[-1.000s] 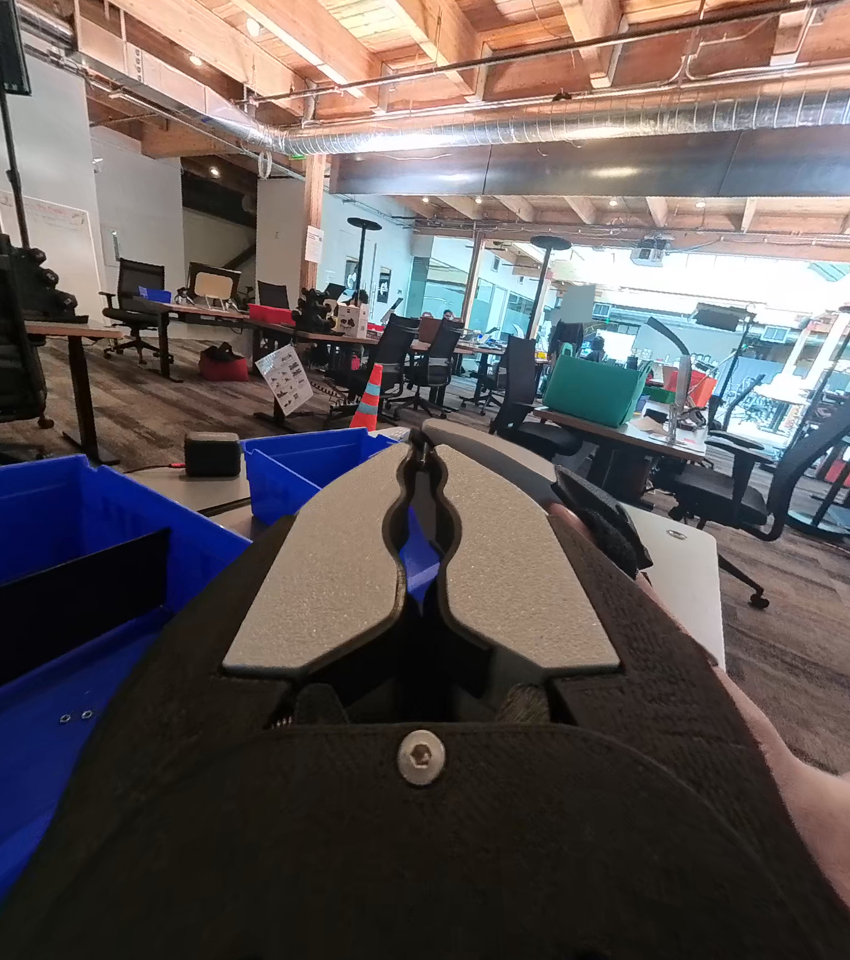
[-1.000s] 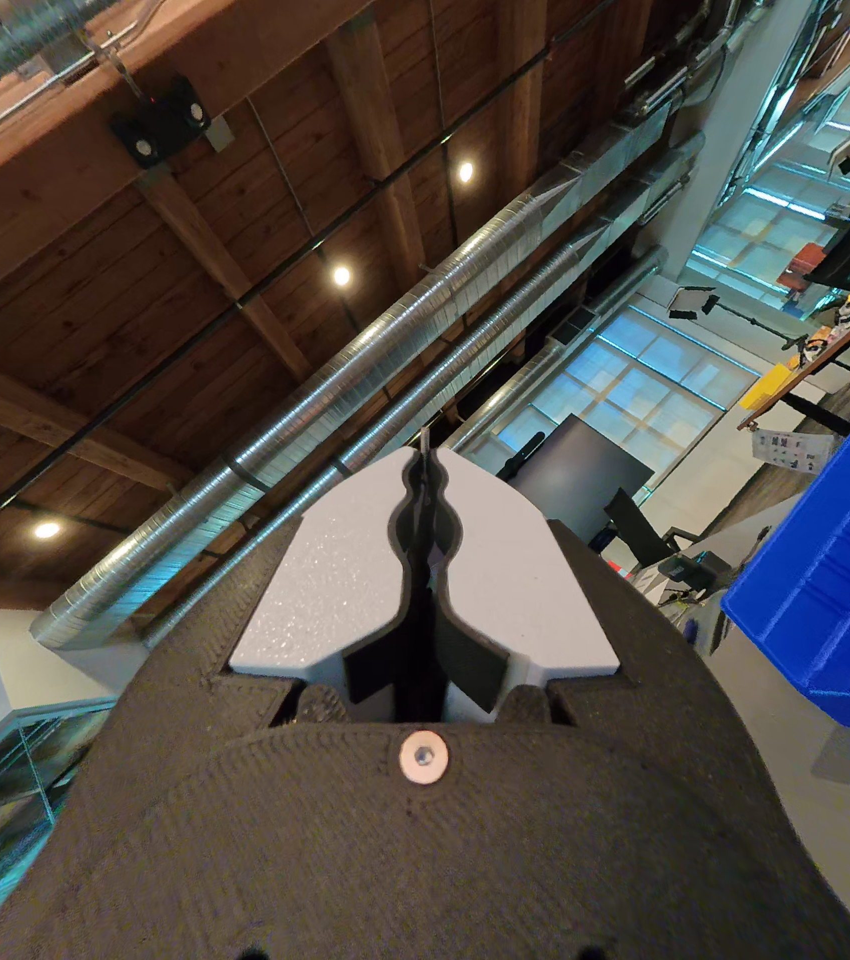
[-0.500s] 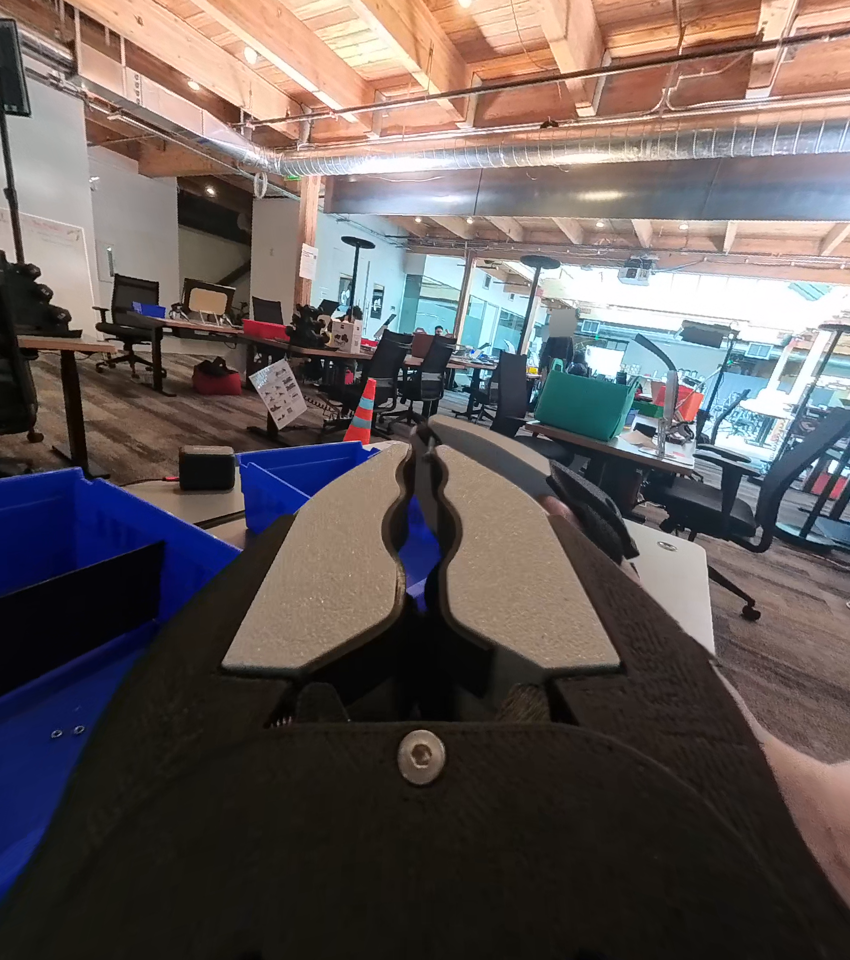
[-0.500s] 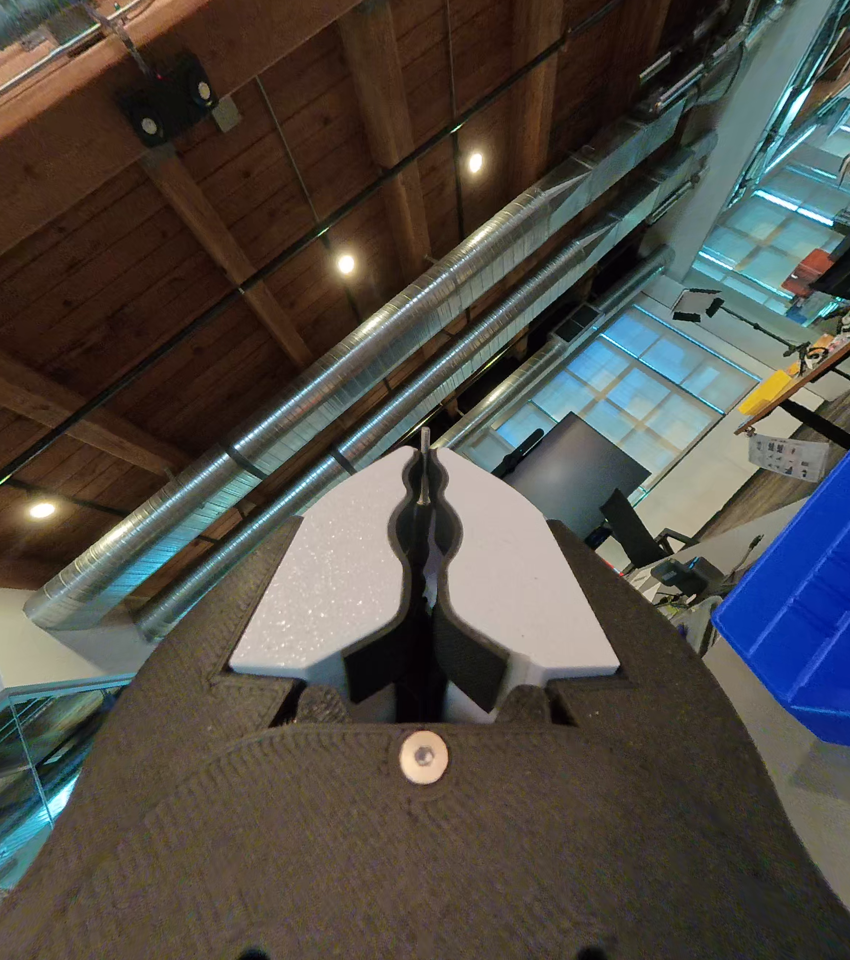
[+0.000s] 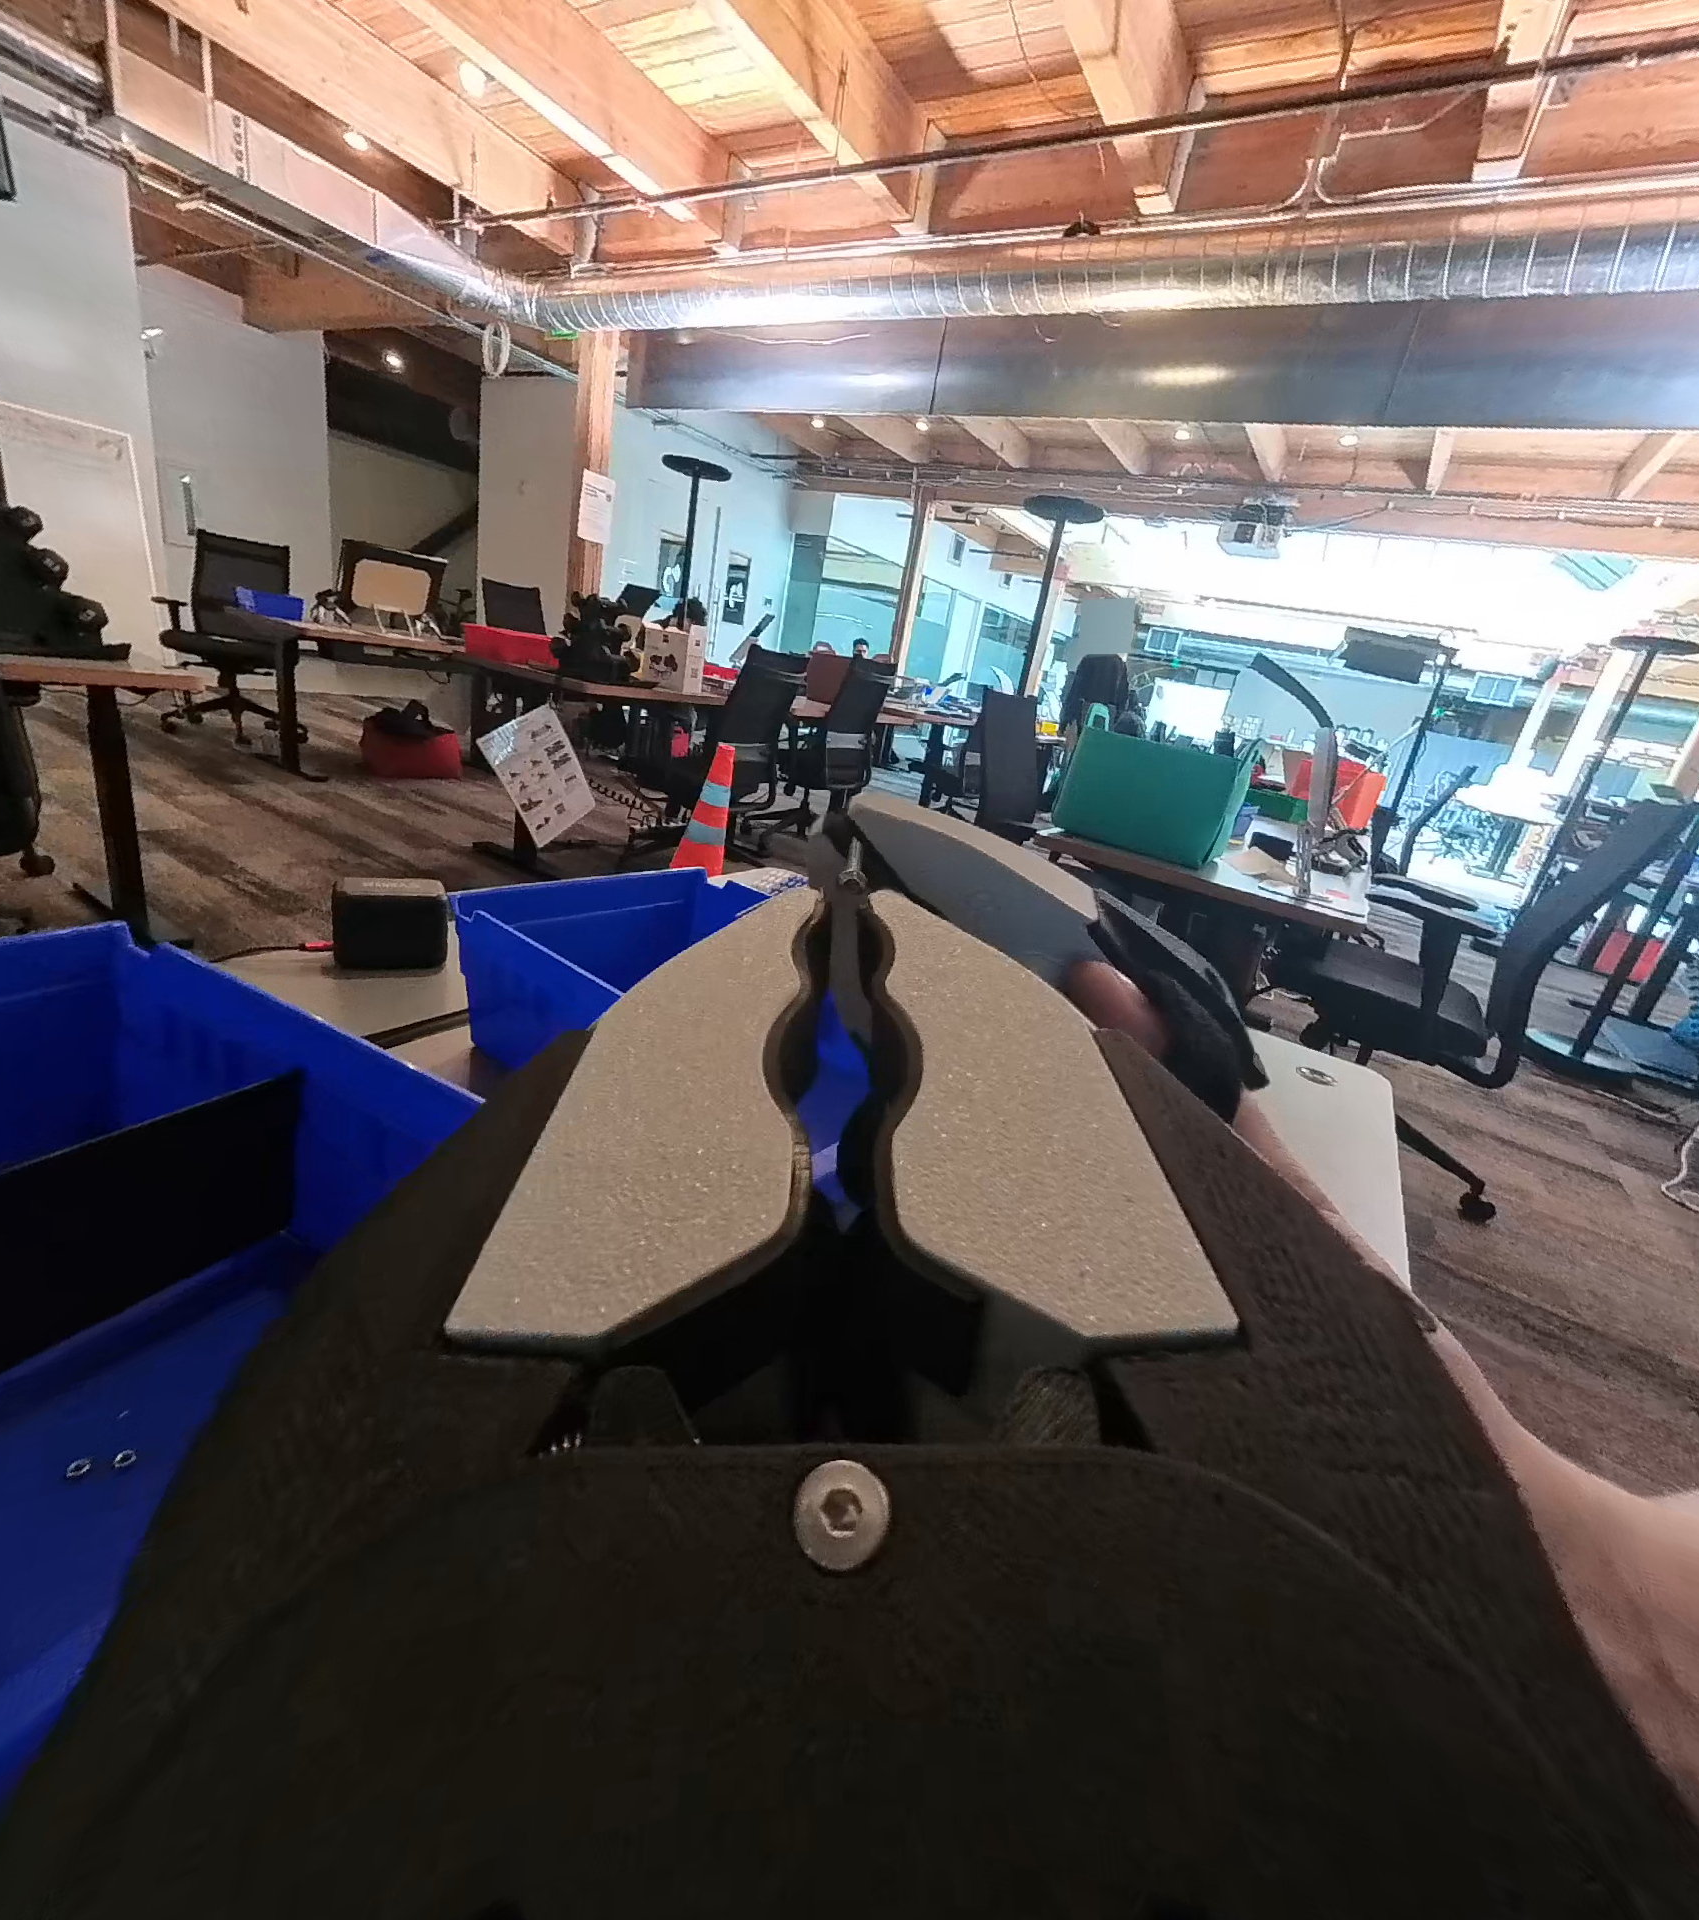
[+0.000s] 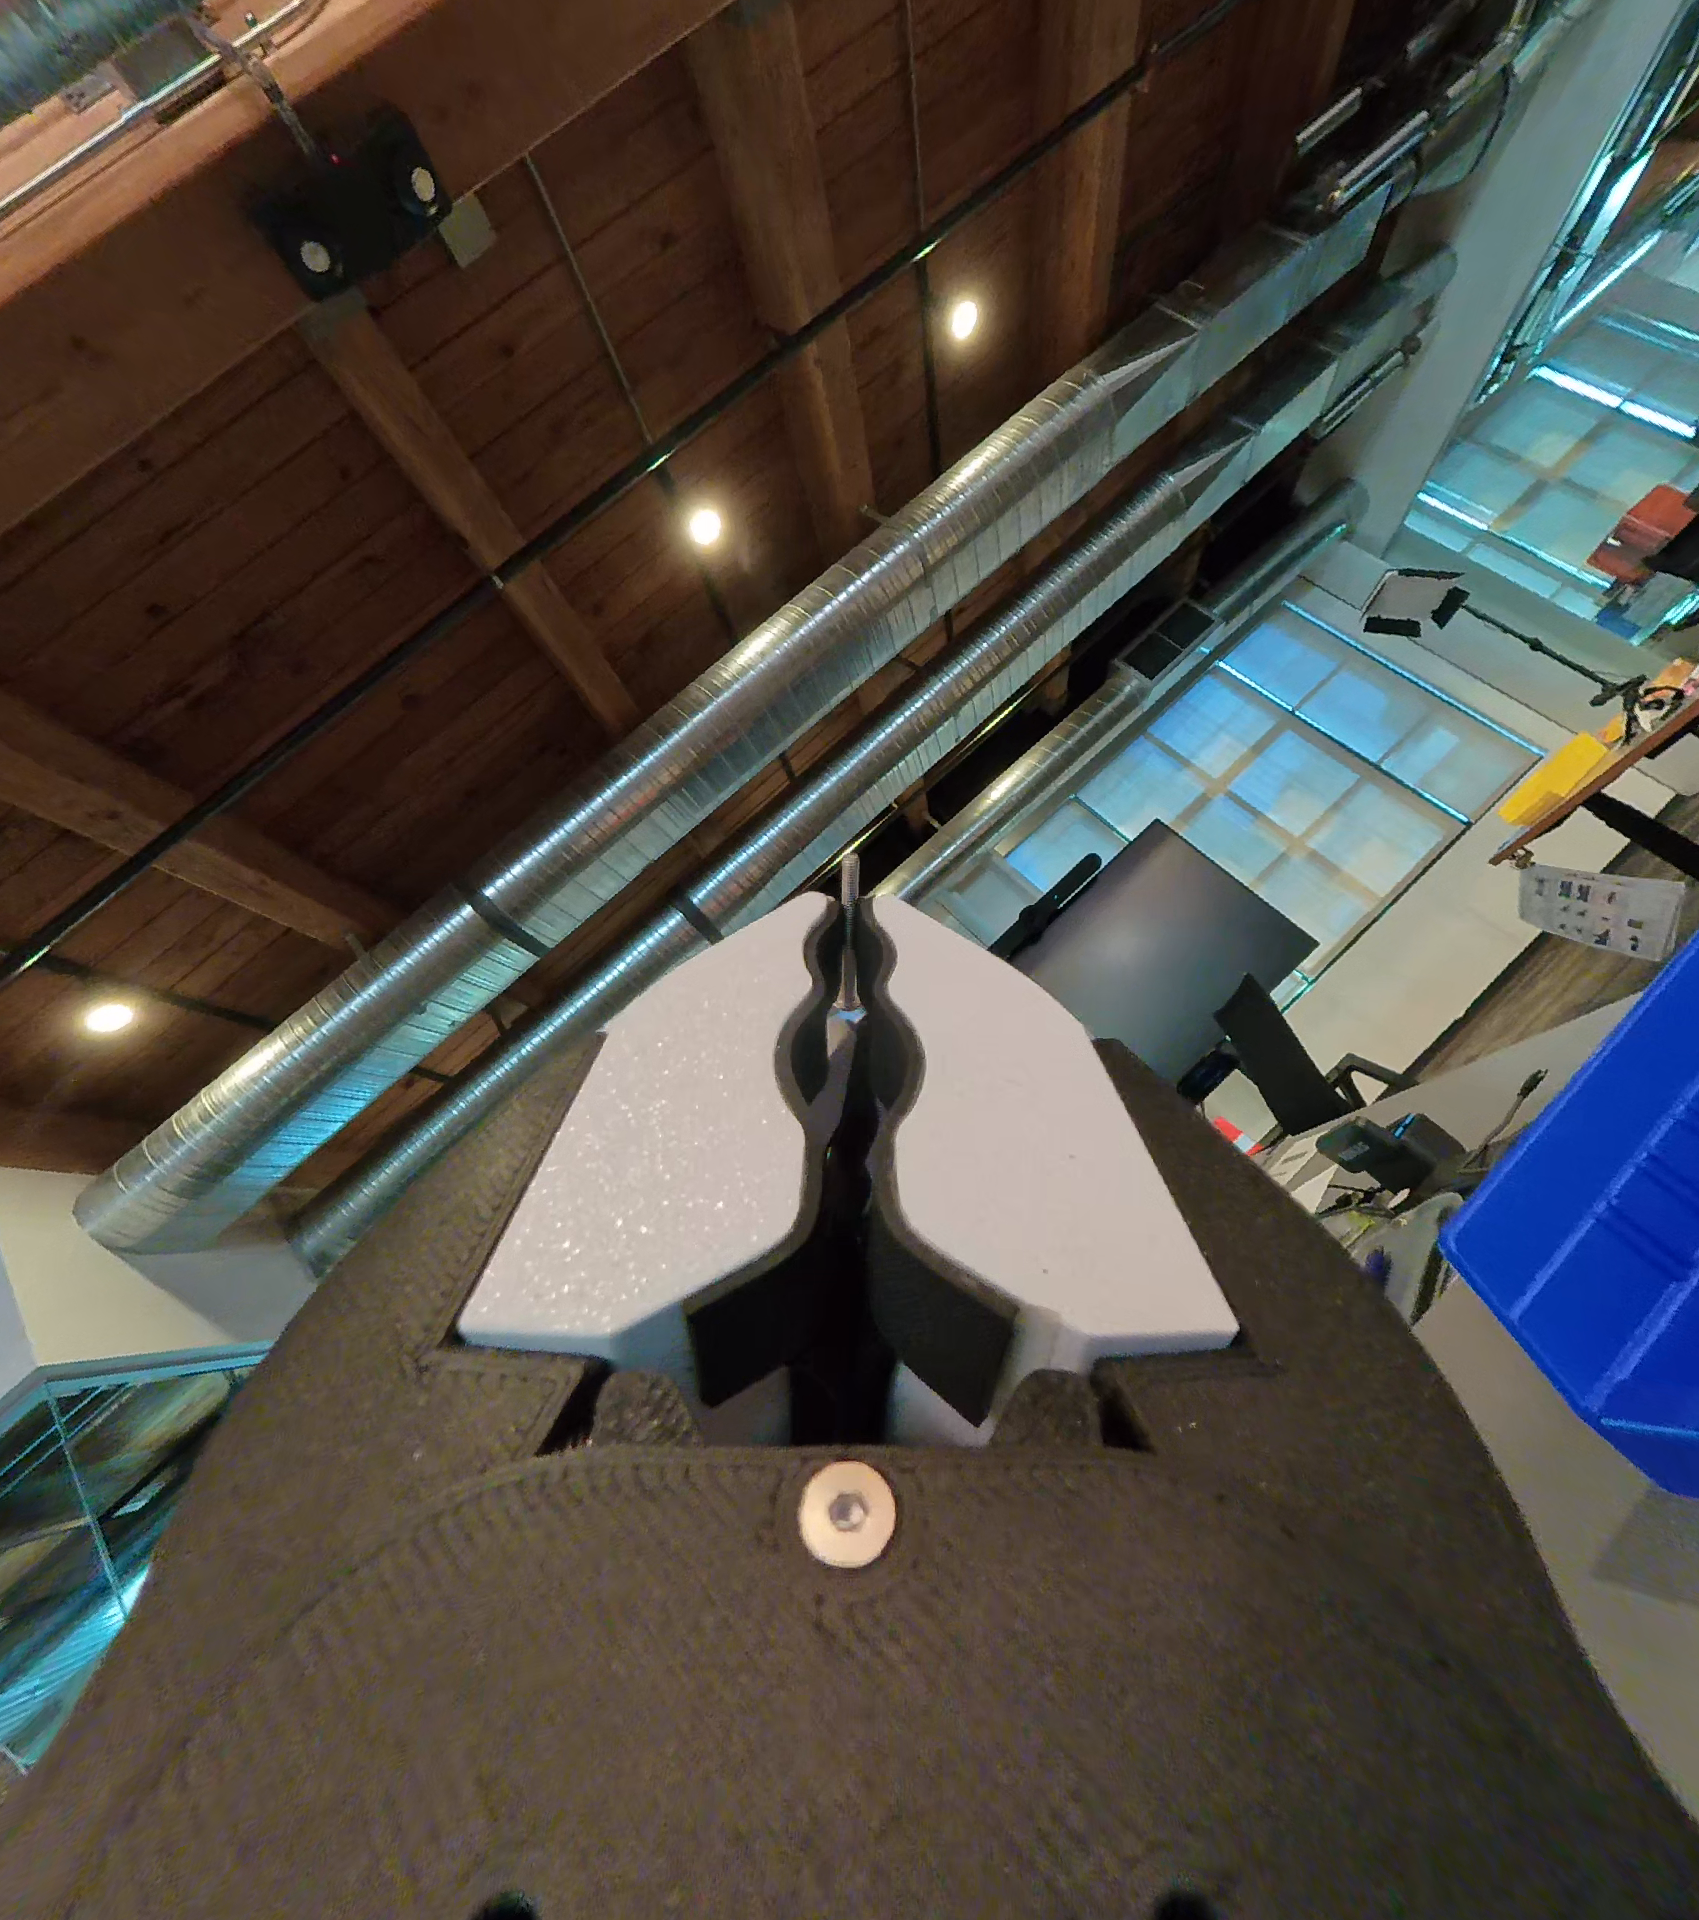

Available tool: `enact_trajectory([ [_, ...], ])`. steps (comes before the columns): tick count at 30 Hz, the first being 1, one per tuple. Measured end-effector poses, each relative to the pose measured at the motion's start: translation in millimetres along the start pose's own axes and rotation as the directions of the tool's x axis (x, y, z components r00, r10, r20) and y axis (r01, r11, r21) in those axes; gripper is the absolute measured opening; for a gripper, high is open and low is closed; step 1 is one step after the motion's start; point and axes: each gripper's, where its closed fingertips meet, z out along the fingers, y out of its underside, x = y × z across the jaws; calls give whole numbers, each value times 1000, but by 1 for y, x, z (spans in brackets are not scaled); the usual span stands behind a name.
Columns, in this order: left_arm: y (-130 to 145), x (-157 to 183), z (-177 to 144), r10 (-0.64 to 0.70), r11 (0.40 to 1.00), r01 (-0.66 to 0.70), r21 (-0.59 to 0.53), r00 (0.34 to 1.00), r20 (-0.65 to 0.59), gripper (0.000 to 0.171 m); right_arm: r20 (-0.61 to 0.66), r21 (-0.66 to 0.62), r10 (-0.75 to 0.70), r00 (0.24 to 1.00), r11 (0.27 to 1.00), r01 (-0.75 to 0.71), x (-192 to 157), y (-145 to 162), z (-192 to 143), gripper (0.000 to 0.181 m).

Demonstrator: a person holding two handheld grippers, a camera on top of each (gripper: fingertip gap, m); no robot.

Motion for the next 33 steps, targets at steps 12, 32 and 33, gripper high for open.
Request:
enact_trajectory([
  [12, -2, 2, 1, -6, 1000, 6, 9, 1000, -14, 4, -8, -14, -24, 1000, 1000, 24, -1, -1, -2, 2],
  [32, -3, 5, 1, -9, 1000, 9, 18, 1000, -26, 6, 1, -27, -26, 1000, 999, 26, -4, 2, -2, 2],
  [33, -4, 5, 1, -6, 1000, 6, 19, 1000, -25, 6, 3, -28, -24, 1000, 999, 24, -4, 2, -2, 2],
])
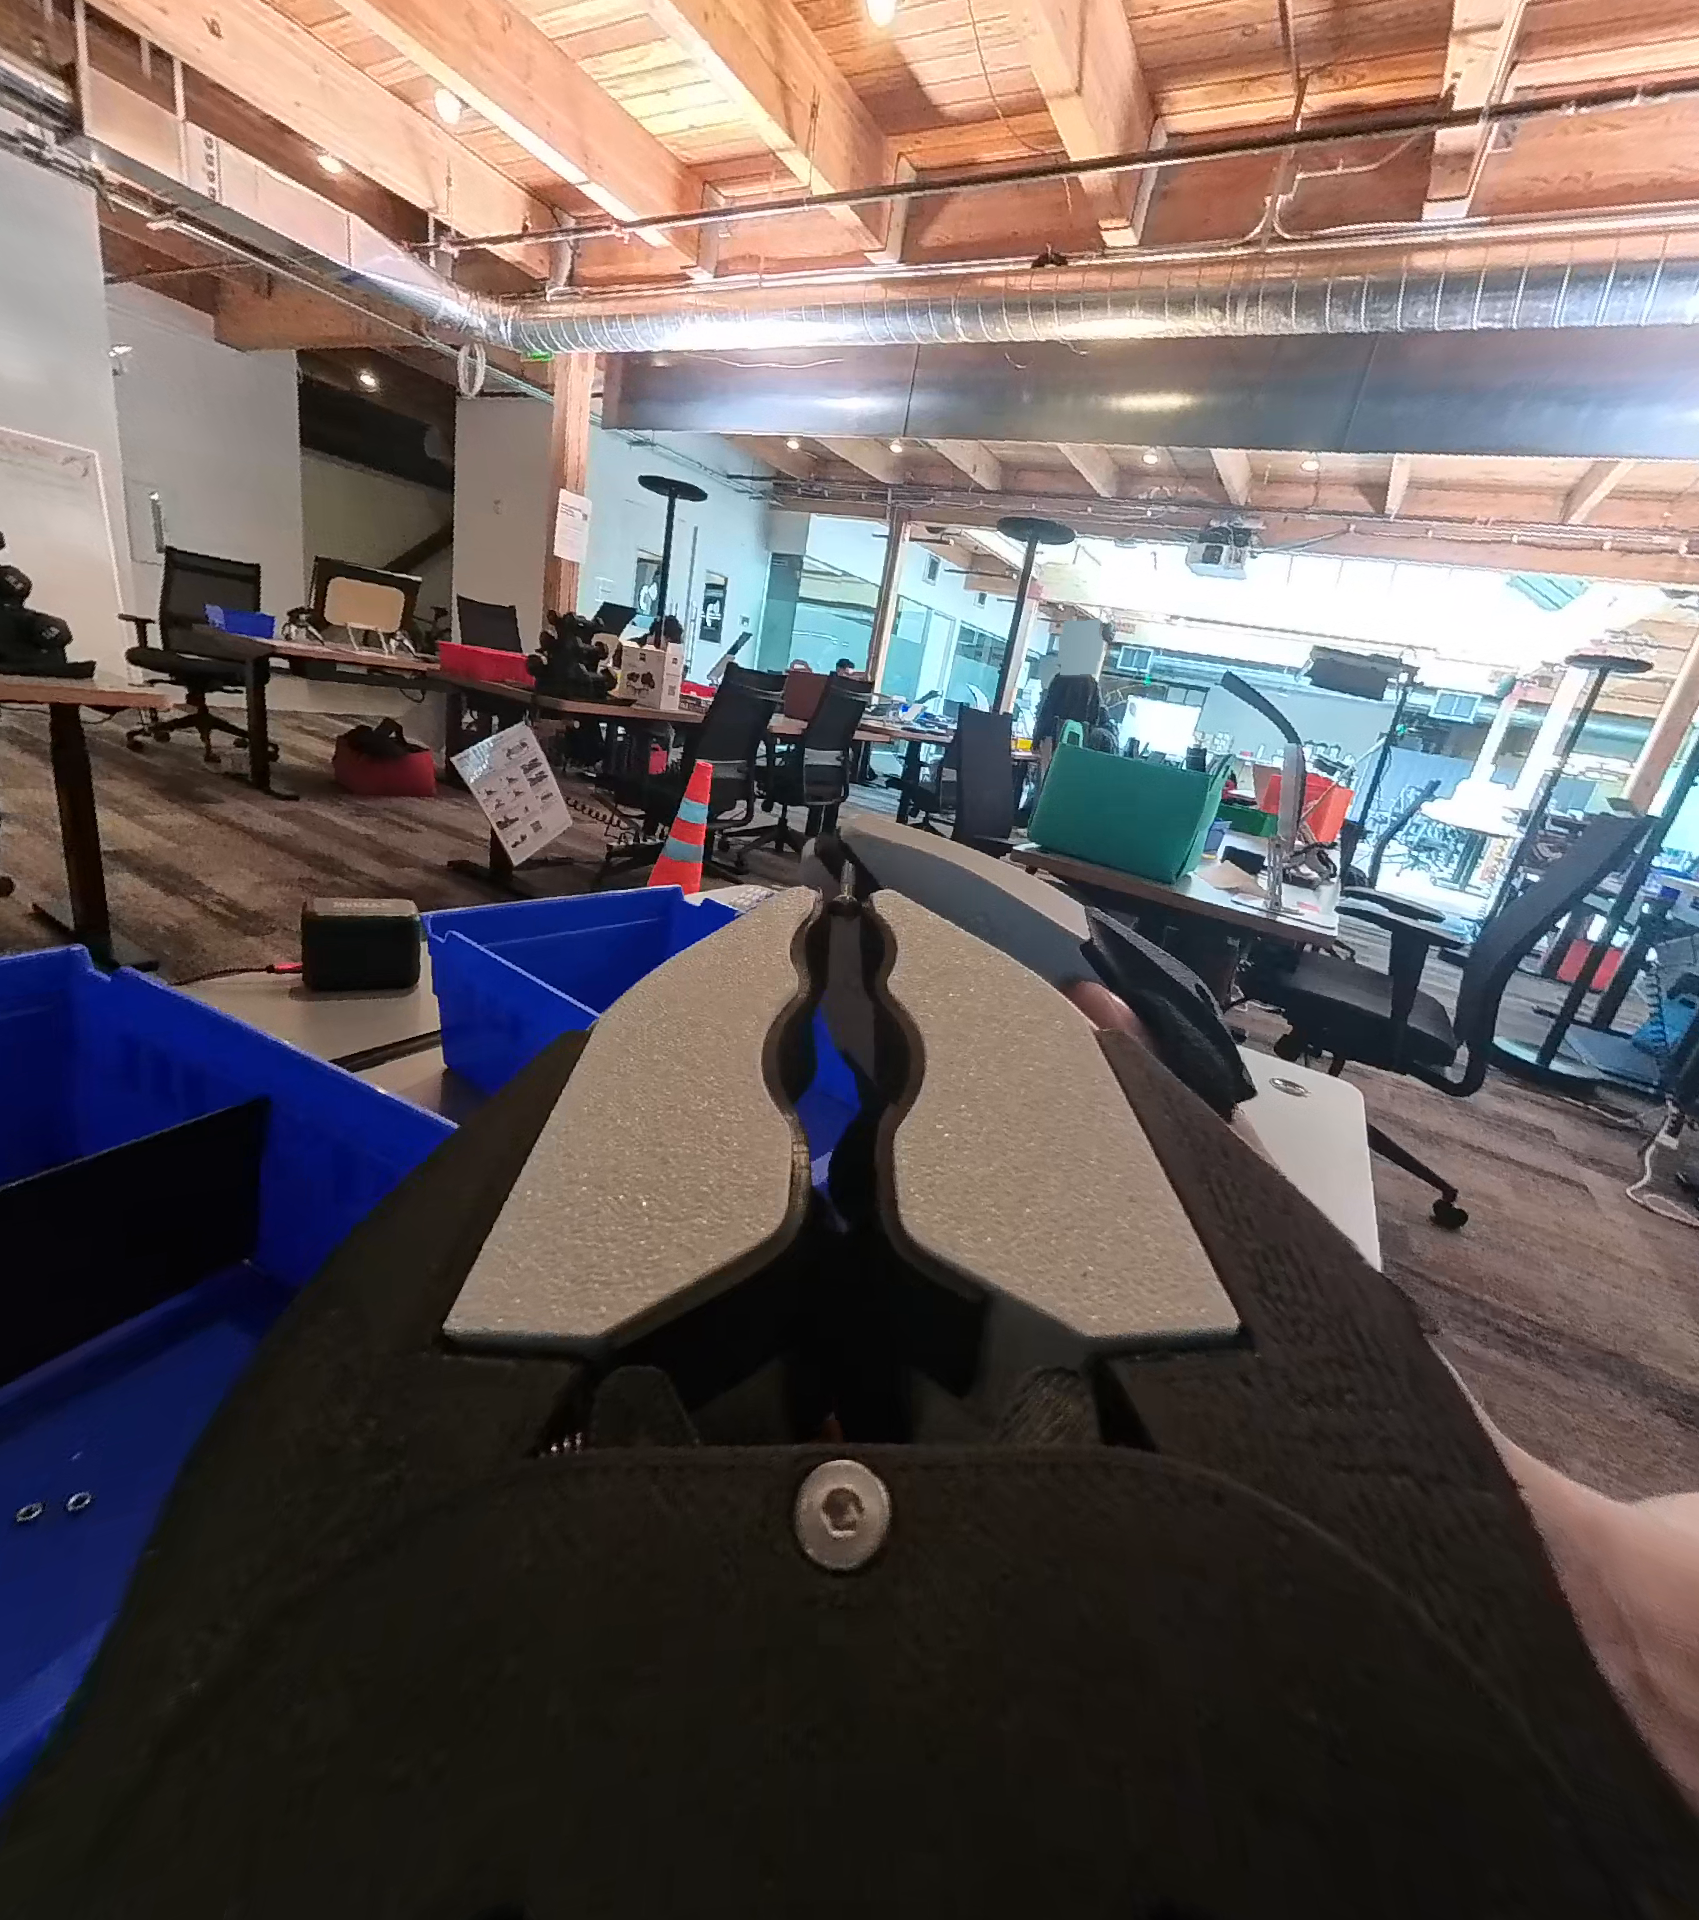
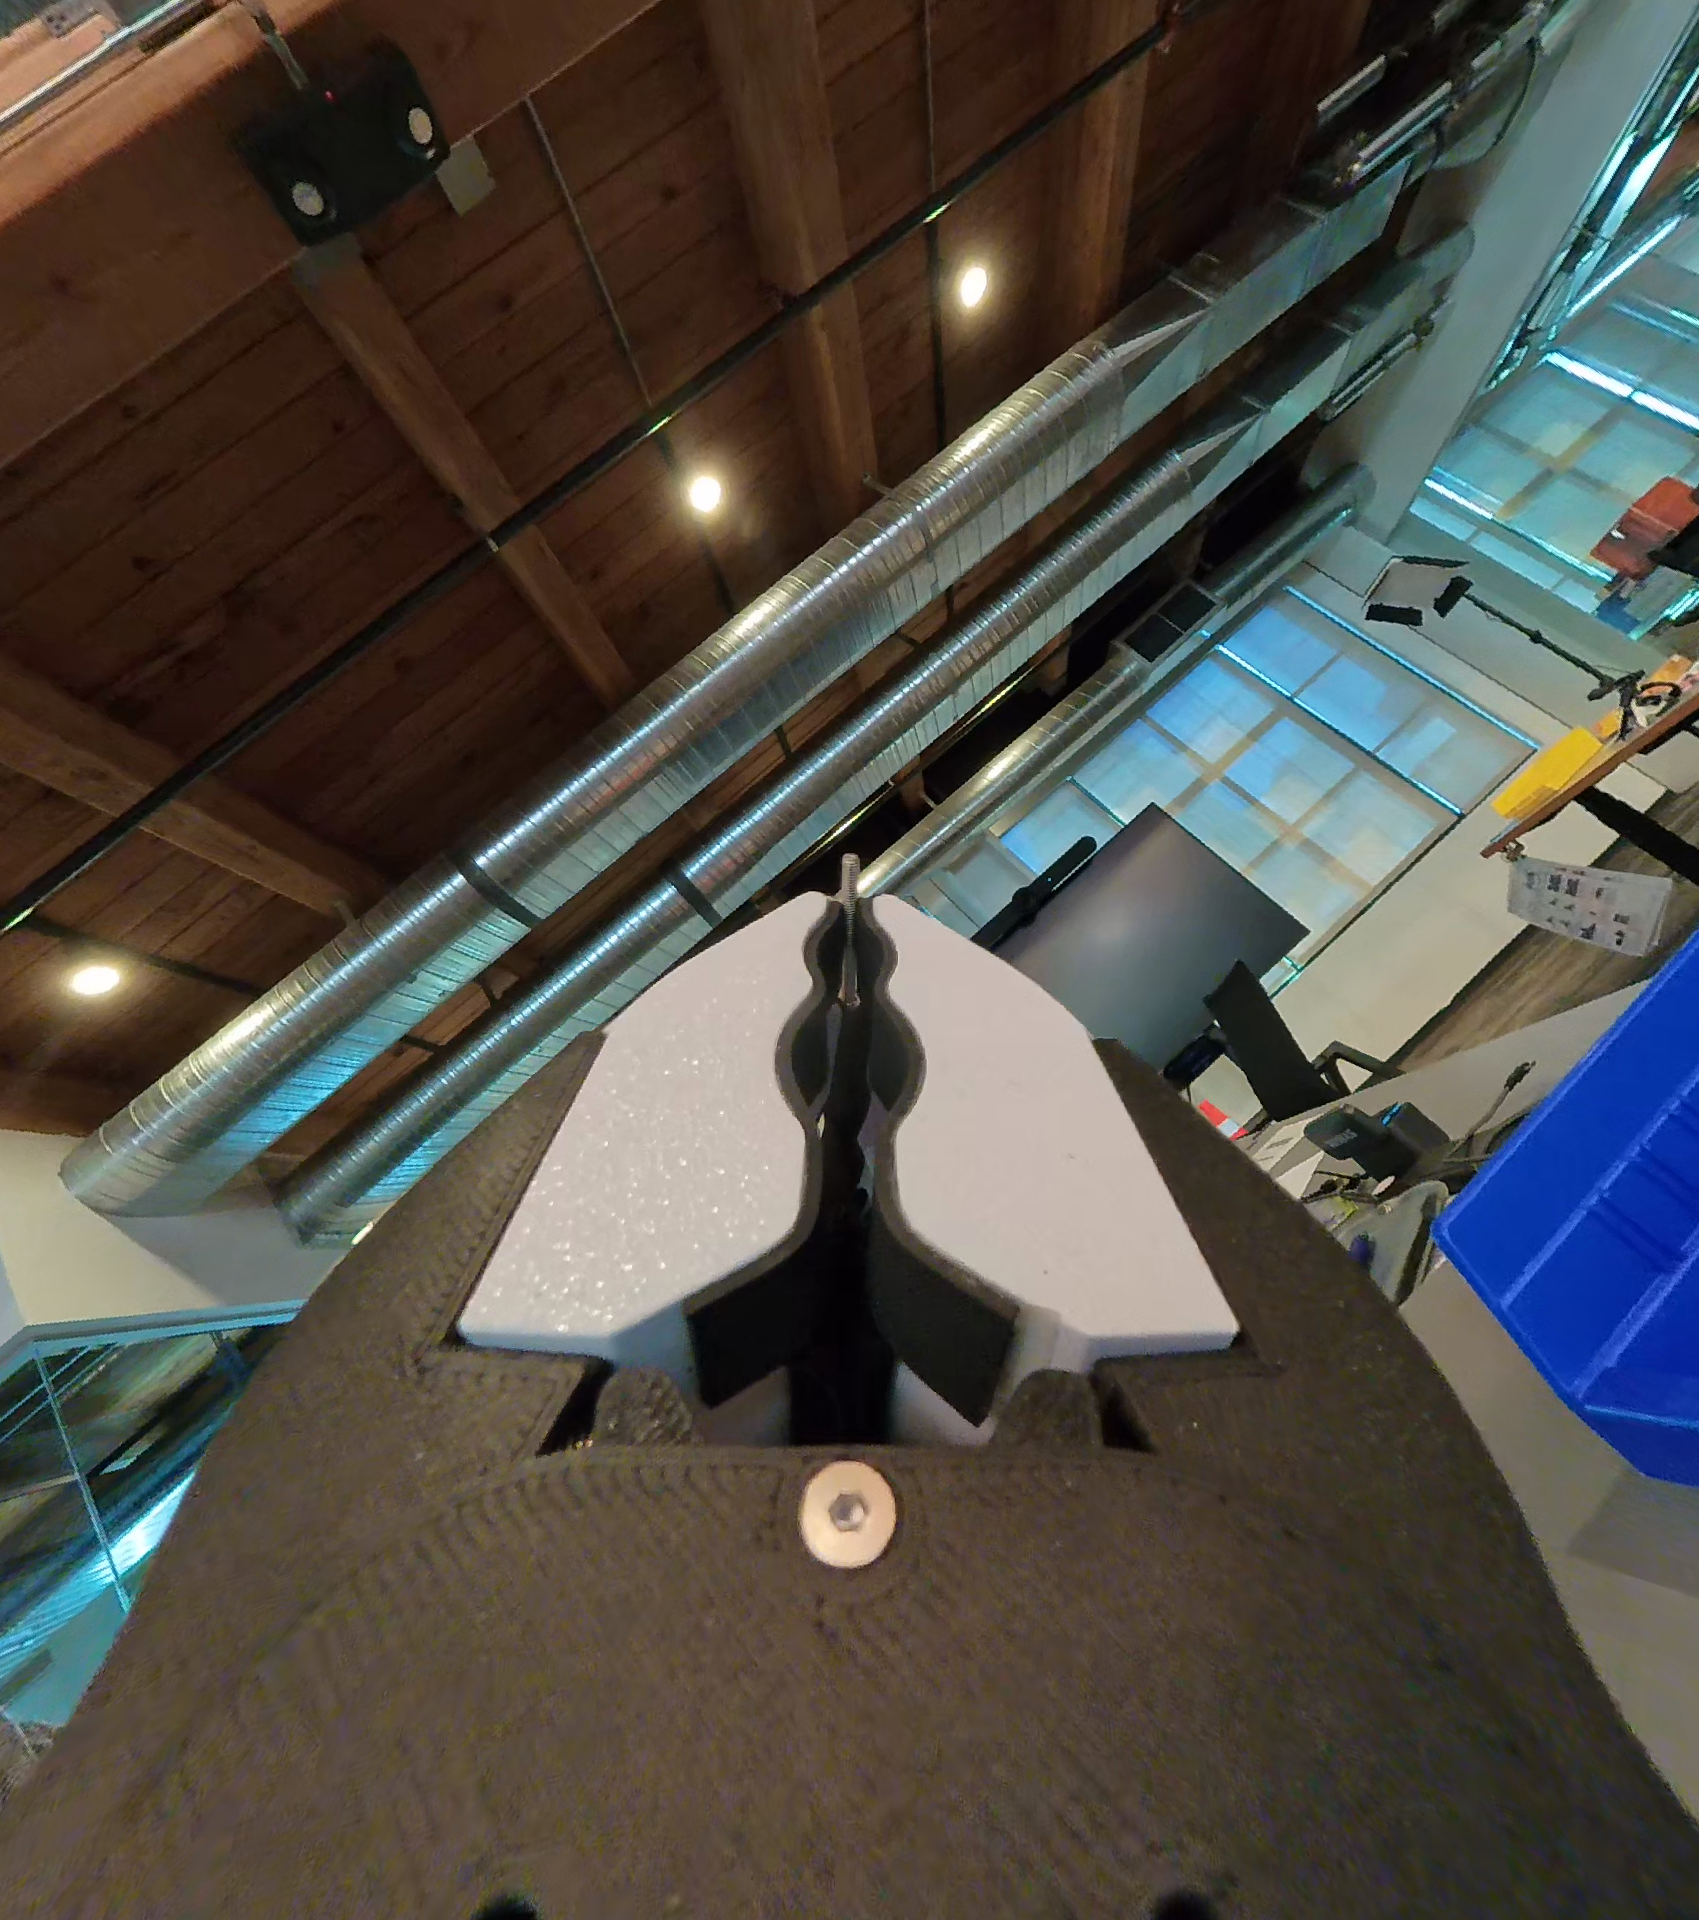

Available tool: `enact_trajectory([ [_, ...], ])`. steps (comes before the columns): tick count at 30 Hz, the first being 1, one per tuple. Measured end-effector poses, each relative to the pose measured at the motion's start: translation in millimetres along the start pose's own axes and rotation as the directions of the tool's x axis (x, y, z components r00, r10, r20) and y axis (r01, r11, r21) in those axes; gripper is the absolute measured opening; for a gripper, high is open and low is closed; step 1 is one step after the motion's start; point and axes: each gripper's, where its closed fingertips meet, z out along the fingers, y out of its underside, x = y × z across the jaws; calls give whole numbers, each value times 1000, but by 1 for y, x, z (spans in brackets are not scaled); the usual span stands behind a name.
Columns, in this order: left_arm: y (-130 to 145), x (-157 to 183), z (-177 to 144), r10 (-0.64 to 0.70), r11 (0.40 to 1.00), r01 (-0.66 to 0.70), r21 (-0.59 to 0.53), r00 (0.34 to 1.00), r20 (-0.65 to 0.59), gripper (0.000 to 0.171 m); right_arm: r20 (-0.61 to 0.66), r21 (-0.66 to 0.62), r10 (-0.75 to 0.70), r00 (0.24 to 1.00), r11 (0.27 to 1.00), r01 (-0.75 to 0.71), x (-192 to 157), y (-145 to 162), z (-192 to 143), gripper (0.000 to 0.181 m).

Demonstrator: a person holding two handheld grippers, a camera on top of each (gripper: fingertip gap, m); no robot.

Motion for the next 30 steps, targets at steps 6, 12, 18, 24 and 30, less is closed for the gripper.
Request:
enact_trajectory([
  [6, 0, 1, 0, -17, 1000, 17, 2, 1000, -15, 5, -2, -8, -16, 1000, 1000, 16, -1, 0, 0, 2],
  [12, -1, 2, 0, -56, 998, 56, 16, 998, -33, 5, 4, -2, -28, 1000, 1000, 28, -2, 0, -1, 2],
  [18, -4, 2, 0, -69, 997, 70, 33, 997, -34, 5, 20, 3, -24, 1000, 1000, 24, -4, 0, 0, 2],
  [24, -6, 0, -1, -93, 993, 94, 66, 995, -25, 5, 24, 7, -26, 999, 1000, 26, -4, 1, 2, 2],
  [30, -7, -1, -1, -115, 990, 116, 85, 993, -23, 5, 24, -2, -31, 999, 1000, 31, -4, 6, 5, 3],
])
